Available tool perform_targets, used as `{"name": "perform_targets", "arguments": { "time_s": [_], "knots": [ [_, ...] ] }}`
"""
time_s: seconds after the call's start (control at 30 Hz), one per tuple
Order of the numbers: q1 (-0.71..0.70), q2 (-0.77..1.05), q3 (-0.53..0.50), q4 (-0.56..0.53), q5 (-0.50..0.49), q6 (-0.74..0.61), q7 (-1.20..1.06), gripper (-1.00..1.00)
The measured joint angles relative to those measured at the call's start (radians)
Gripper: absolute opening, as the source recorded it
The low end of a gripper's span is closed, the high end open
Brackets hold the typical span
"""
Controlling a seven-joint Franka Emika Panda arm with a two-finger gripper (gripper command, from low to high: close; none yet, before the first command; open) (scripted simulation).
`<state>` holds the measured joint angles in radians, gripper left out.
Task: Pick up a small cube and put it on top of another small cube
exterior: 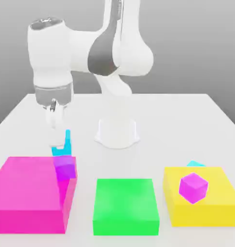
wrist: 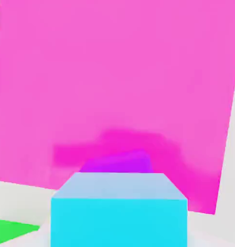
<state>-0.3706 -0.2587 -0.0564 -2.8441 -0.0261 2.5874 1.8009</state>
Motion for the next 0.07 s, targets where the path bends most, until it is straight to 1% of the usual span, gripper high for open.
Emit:
{"name": "perform_targets", "arguments": {
  "time_s": [0.07],
  "knots": [
    [0.000, 0.000, 0.000, 0.000, 0.000, 0.000, 0.000, 1.00]
  ]
}}
